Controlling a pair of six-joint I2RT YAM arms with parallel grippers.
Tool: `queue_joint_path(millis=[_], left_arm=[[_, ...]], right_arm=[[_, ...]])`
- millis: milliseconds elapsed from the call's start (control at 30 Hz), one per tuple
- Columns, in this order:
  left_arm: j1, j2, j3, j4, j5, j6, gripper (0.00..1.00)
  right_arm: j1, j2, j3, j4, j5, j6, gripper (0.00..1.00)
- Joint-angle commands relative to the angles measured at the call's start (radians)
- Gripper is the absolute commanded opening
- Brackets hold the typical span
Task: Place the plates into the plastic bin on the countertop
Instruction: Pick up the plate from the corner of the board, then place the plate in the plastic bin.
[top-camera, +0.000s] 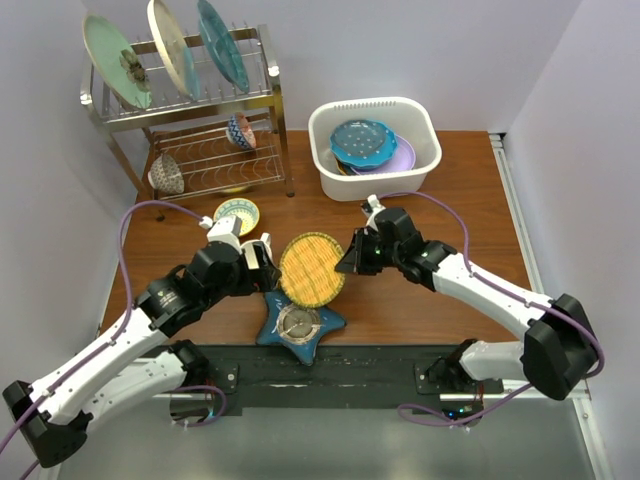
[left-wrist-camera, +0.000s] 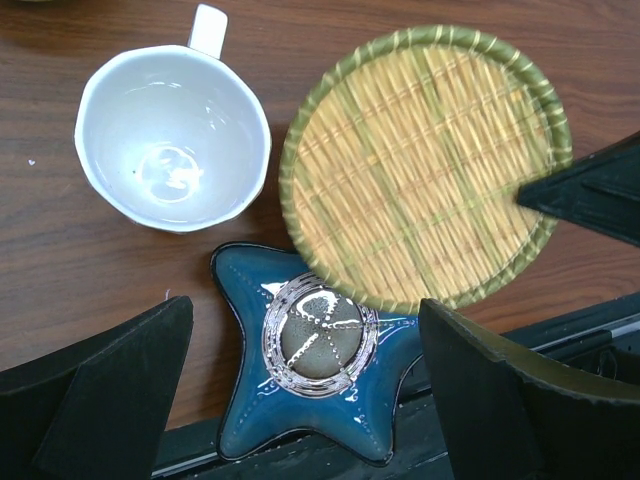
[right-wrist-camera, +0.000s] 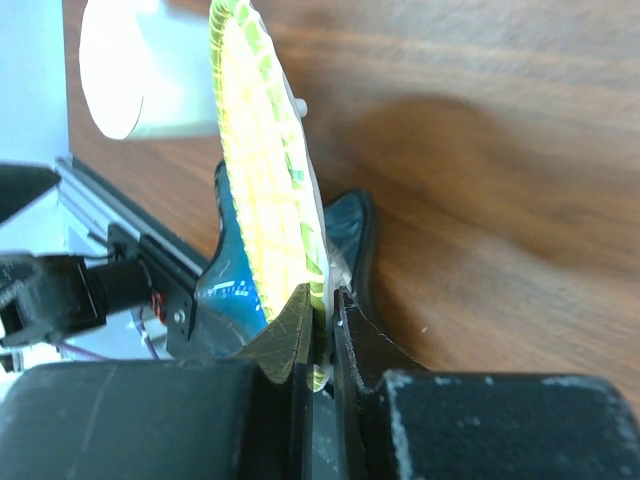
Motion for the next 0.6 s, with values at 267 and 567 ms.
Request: queue_joint_path(millis=[267, 567], left_arm=[[-0.003, 0.068, -0.034, 0.083, 0.072, 0.038, 1.0], [-0.003, 0.064, -0.063, 0.106, 0.089, 0.029, 1.0]], right_arm=[[-0.105, 0.07, 0.146, 0.031, -0.082, -0.053, 0.0], [-0.166, 0.128, 0.258, 0.011, -0.094, -0.07, 0.0]])
